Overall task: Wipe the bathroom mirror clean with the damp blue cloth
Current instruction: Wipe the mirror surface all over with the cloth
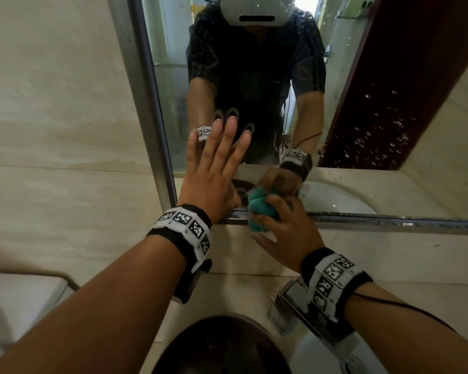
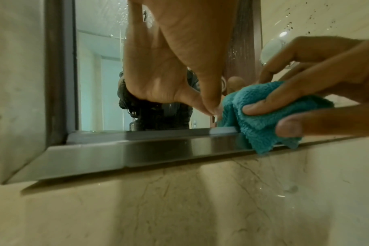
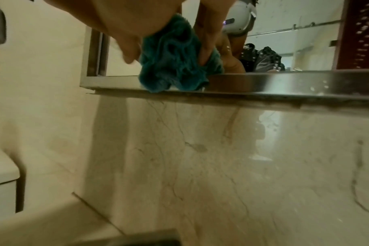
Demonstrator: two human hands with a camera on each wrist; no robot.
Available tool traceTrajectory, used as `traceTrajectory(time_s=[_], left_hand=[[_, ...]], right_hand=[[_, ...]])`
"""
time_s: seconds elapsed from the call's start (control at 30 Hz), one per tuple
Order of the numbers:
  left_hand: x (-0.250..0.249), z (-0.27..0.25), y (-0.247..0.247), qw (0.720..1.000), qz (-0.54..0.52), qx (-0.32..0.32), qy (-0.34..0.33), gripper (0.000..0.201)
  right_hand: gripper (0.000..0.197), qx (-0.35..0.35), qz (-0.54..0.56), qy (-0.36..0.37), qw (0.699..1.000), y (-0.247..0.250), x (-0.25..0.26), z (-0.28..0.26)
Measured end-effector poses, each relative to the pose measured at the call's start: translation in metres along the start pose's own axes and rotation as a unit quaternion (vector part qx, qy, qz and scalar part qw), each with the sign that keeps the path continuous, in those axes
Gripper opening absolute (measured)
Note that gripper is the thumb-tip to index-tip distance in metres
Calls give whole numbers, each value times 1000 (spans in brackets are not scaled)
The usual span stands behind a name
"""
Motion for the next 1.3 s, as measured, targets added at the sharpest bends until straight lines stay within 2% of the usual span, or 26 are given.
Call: traceTrajectory(time_s=[0.03, 0.13, 0.23, 0.33, 0.4, 0.47, 0.53, 0.6, 0.63, 0.77, 0.83, 0.9, 0.97, 1.0, 1.03, 1.1, 1.17, 1.23, 1.3], left_hand=[[0, 0, 0, 1000, 0, 2, 0, 131], [2, -1, -1, 1000, 1, -1, 6, 131], [1, -2, 0, 1000, -5, -7, 6, 130], [2, -1, -1, 1000, -7, -22, -1, 127], [2, -1, -2, 1000, -5, -28, -5, 126], [2, -1, -2, 1000, -5, -30, -5, 127], [2, -1, -2, 999, -5, -31, -6, 127], [2, -1, -3, 999, -4, -35, -7, 127], [2, -1, -2, 999, -5, -39, -5, 125], [2, -2, -3, 999, -1, -45, -5, 120], [3, -2, -4, 999, 4, -44, -6, 121], [3, -2, -3, 999, 3, -51, -5, 119], [2, -2, -3, 999, 0, -49, -5, 118], [2, -2, -3, 999, -1, -47, -4, 119], [2, -2, -3, 999, -1, -46, -3, 119], [3, -2, -2, 999, 1, -45, -2, 120], [3, -3, -1, 999, 1, -47, -2, 121], [3, -3, -1, 999, 0, -49, -5, 122], [3, -3, -2, 999, 2, -50, -10, 124]], right_hand=[[32, -10, -14, 2, 1000, 3, 4, 5], [46, -21, 15, 10, 1000, 6, 3, 9], [49, -28, -24, 37, 999, 25, -5, 13], [49, -129, -36, 6, 991, 66, -21, 40], [45, -170, -30, -15, 985, 72, -28, 48], [48, -148, -44, 15, 988, 47, -22, 32], [55, -67, -36, 66, 995, 13, -10, 4], [58, -8, -30, 92, 995, 11, -8, -1], [59, -12, -38, 95, 995, 21, -9, 9], [51, -167, -45, 29, 984, 87, -19, 62], [49, -186, -29, 16, 982, 80, -16, 59], [56, -112, -49, 62, 991, 42, -2, 39], [64, 4, -69, 101, 992, 7, 4, 14], [66, 40, -65, 97, 992, 2, -2, 9], [66, 44, -62, 95, 993, 9, -6, 11], [61, -8, -61, 82, 995, 43, -13, 34], [45, -105, 0, 18, 994, 89, -28, 64], [41, -212, 43, -58, 975, 120, -41, 80], [49, -252, -6, -62, 966, 117, -31, 78]])
Point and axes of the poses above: each hand's wrist, its own z-axis towards the middle knuckle, its own y-axis out of the back of the hand, x = y × z, the point moved 9 cm from there along z, towards the middle knuckle, and after that the axes turned 1 degree about -x, right-handed, at the moved point
